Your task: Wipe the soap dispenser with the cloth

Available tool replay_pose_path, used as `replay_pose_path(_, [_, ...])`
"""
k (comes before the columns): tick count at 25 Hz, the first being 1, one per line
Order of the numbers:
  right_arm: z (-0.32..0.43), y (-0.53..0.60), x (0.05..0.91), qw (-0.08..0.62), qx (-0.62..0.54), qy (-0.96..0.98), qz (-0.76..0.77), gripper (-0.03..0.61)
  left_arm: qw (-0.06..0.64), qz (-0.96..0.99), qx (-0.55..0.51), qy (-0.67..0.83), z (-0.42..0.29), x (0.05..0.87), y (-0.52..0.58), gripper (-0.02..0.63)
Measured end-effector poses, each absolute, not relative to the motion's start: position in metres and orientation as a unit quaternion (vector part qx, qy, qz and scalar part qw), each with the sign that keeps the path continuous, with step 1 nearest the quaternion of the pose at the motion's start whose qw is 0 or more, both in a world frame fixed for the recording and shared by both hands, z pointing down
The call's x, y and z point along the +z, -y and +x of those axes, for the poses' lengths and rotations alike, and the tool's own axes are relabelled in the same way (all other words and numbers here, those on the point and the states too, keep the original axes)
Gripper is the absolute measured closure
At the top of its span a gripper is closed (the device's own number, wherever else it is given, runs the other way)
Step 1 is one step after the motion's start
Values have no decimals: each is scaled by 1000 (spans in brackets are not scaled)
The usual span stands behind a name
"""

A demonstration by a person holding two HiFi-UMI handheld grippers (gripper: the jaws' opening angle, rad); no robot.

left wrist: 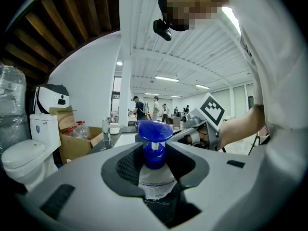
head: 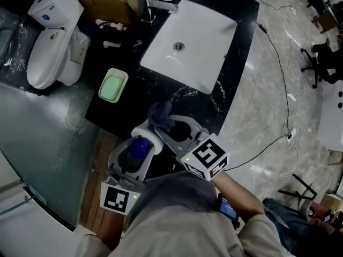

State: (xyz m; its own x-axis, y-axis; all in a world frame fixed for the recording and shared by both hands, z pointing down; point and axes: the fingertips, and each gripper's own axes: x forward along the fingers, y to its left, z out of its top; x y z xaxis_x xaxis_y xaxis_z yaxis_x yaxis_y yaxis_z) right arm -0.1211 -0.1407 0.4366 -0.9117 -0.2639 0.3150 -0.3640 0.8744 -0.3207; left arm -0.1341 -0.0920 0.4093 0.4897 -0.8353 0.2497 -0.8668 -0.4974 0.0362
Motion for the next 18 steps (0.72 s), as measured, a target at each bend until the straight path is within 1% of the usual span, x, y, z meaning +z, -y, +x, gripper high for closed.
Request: replay_pose_path(18, [-111, 153, 490, 188, 207, 943, 178, 506, 76, 862, 98, 491, -136, 410, 93, 471])
